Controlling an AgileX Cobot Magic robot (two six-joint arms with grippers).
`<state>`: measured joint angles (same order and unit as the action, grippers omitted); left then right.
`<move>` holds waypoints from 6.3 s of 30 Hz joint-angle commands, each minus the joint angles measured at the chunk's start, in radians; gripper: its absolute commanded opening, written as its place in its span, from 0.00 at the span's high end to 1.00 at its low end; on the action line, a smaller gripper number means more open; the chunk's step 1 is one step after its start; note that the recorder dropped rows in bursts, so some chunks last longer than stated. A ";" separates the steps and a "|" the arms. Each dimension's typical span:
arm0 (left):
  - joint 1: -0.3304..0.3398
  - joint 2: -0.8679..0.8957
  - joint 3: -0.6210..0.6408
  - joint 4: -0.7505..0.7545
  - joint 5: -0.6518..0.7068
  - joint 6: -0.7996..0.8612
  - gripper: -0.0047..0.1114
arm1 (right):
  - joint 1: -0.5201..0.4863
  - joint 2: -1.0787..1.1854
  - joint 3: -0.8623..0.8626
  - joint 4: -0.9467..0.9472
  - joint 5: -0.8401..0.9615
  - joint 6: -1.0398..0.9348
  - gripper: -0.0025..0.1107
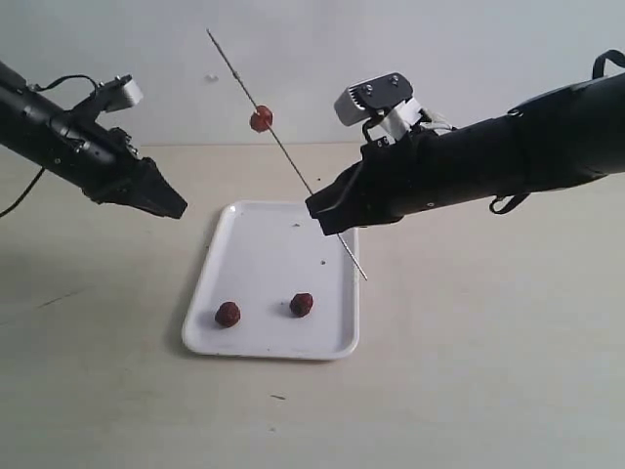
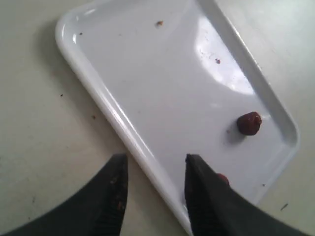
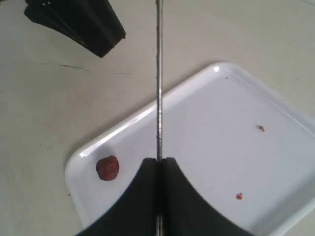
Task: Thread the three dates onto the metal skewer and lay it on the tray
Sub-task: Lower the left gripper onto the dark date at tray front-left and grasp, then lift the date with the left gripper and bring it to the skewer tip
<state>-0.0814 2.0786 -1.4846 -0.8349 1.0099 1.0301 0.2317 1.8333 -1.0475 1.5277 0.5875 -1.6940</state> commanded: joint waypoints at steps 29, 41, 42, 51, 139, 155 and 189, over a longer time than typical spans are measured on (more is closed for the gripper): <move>-0.305 -0.008 0.078 0.381 -0.024 -0.141 0.46 | 0.131 -0.210 -0.007 -0.803 -0.292 0.867 0.98; -0.409 -0.008 0.078 0.548 -0.141 -0.482 0.46 | 0.039 -0.210 0.053 -0.957 -0.294 1.066 0.98; -0.409 -0.008 0.078 0.548 -0.141 -0.510 0.46 | 0.039 -0.210 0.060 -0.957 -0.296 1.066 0.98; -0.409 -0.008 0.078 0.506 -0.139 -0.592 0.46 | 0.039 -0.210 0.066 -0.961 -0.298 1.068 0.98; -0.409 0.050 0.112 0.481 -0.142 -0.649 0.71 | 0.039 -0.210 0.066 -0.958 -0.264 1.068 0.98; -0.150 -0.065 0.112 -0.336 -0.146 -0.250 0.72 | 0.041 -0.210 0.066 -0.957 -0.110 1.068 0.98; -0.057 -0.065 0.112 -0.660 -0.128 0.005 0.72 | 0.041 -0.085 0.066 -0.511 0.147 0.736 0.98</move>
<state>-0.1405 2.0258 -1.3726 -1.4910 0.8763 1.0205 0.2765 1.7490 -0.9818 1.0014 0.7310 -0.9435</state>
